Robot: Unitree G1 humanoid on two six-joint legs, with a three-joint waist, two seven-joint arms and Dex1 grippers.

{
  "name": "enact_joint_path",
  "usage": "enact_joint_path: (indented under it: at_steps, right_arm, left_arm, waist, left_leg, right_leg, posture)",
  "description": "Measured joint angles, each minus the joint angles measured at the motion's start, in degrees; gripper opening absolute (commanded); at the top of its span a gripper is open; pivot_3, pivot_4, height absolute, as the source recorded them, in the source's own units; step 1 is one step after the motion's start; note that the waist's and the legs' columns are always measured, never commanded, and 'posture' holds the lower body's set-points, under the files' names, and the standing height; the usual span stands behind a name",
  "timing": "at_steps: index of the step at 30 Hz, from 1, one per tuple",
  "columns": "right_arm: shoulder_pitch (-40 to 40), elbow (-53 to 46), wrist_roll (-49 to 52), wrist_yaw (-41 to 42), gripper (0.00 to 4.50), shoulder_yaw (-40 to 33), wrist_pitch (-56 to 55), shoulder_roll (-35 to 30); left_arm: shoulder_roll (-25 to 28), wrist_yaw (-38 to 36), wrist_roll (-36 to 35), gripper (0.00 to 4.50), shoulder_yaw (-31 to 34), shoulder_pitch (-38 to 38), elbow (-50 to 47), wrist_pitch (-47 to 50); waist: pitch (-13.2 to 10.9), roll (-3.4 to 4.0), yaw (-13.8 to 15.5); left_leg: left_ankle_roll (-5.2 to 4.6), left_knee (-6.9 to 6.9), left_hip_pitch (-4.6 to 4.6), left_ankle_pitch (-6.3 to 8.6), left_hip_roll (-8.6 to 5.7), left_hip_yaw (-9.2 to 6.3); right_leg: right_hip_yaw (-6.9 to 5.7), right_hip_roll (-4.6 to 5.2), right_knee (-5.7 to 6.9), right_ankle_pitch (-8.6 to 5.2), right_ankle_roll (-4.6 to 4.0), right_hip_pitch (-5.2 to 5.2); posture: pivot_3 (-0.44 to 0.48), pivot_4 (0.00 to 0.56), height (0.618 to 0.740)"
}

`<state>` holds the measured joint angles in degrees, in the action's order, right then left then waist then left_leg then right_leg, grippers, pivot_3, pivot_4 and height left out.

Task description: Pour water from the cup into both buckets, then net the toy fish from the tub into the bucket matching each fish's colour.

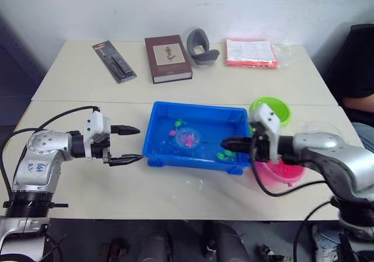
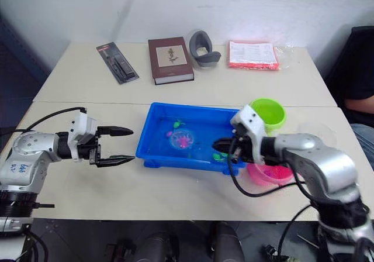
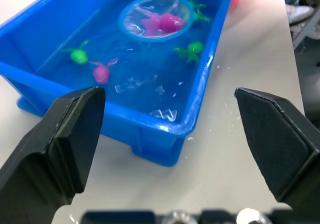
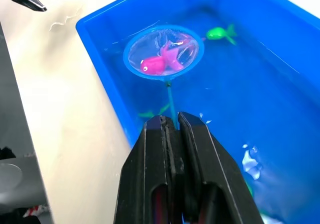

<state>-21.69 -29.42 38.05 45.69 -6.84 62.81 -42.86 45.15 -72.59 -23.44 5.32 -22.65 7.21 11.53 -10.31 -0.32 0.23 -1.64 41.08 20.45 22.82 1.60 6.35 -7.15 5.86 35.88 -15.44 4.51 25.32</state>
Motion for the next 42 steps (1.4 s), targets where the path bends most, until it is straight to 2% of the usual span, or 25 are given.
enact_joint_path:
  at_steps: [7, 12, 17, 20, 24, 28, 31, 34, 42]
  right_arm:
    - [16.23, -11.48, 5.80, -0.88, 0.00, -18.81, -3.17, -0.83]
    - [29.70, -19.15, 8.39, -1.46, 0.00, -31.91, -7.61, 1.34]
    - [44.79, -23.75, 8.26, -1.69, 0.00, -44.03, -14.36, 7.54]
    - [53.80, -24.63, 5.40, -0.23, 0.00, -47.74, -20.81, 11.73]
    - [59.66, -24.50, 0.12, 0.44, 0.00, -47.58, -29.22, 17.10]
    - [63.74, -19.94, -14.60, 1.12, 0.00, -42.95, -47.50, 22.89]
    - [65.81, -14.73, -25.38, 0.98, 0.00, -39.39, -60.52, 23.07]
    - [64.32, -10.20, -33.68, -2.45, 0.00, -38.22, -71.75, 23.48]
    - [61.34, -0.08, -59.27, -14.95, 0.00, -38.75, -100.55, 17.25]
  left_arm:
    - [-6.03, -0.71, -1.74, 4.46, -3.83, -4.03, -2.24, 2.04]
    - [-10.74, -1.71, -2.25, 4.46, -7.44, -6.48, -2.89, 3.43]
    - [-15.26, -3.60, -2.44, 4.46, -10.72, -10.45, -1.68, 3.65]
    - [-16.76, -4.95, -2.29, 4.46, -11.65, -12.21, 0.77, 2.84]
    - [-18.20, -5.98, -1.92, 4.46, -12.64, -13.61, 3.39, 1.63]
    - [-19.37, -7.03, -1.07, 4.46, -13.16, -14.67, 6.55, -0.10]
    - [-19.60, -7.19, -0.74, 4.46, -13.16, -14.82, 7.24, -1.02]
    - [-19.84, -7.36, -0.60, 4.46, -13.16, -14.83, 7.62, -1.80]
    - [-20.19, -7.11, -0.43, 4.46, -13.15, -14.80, 8.75, -2.20]
  waist:
    - [0.00, 0.00, 0.92]
    - [0.01, -0.01, 1.25]
    - [0.02, -0.01, 1.44]
    - [0.03, 0.00, 1.26]
    - [0.03, 0.00, 1.01]
    - [0.05, 0.02, 0.91]
    - [0.06, 0.04, 0.91]
    - [0.07, 0.07, 0.92]
    - [0.07, 0.06, 0.90]
  left_leg:
    - [0.00, 0.01, -0.04, 0.00, -0.02, 0.06]
    - [0.01, 0.04, -0.14, -0.01, -0.01, 0.17]
    - [0.01, 0.02, -0.28, 0.00, -0.02, 0.19]
    - [0.01, 0.00, -0.34, -0.01, -0.03, 0.24]
    - [0.03, -0.03, -0.53, 0.00, 0.01, 0.38]
    - [0.07, -0.17, -1.10, 0.04, 0.03, 0.54]
    - [0.08, -0.20, -1.19, 0.06, 0.03, 0.56]
    - [0.08, -0.19, -1.20, 0.06, 0.02, 0.56]
    - [0.09, -0.18, -1.22, 0.05, 0.05, 0.56]
  right_leg:
    - [0.17, -0.12, 0.01, 0.03, 0.06, -0.02]
    - [0.42, -0.29, 0.03, 0.06, 0.10, -0.07]
    - [0.57, -0.40, -0.01, 0.08, 0.13, -0.23]
    - [0.63, -0.44, -0.03, 0.08, 0.14, -0.28]
    - [0.84, -0.48, -0.14, 0.07, 0.11, -0.31]
    - [1.01, -0.50, -0.22, 0.05, 0.08, -0.72]
    - [1.15, -0.48, -0.22, 0.03, 0.05, -0.76]
    - [1.23, -0.45, -0.18, 0.02, 0.04, -0.75]
    - [1.40, -0.44, -0.15, -0.02, -0.02, -0.76]
  posture:
    - [0.000, 0.150, 0.740]
    - [0.000, 0.150, 0.740]
    - [0.000, 0.150, 0.740]
    - [0.000, 0.150, 0.740]
    - [0.000, 0.150, 0.740]
    - [0.000, 0.150, 0.740]
    - [0.000, 0.150, 0.740]
    - [0.000, 0.150, 0.740]
    - [0.000, 0.150, 0.740]
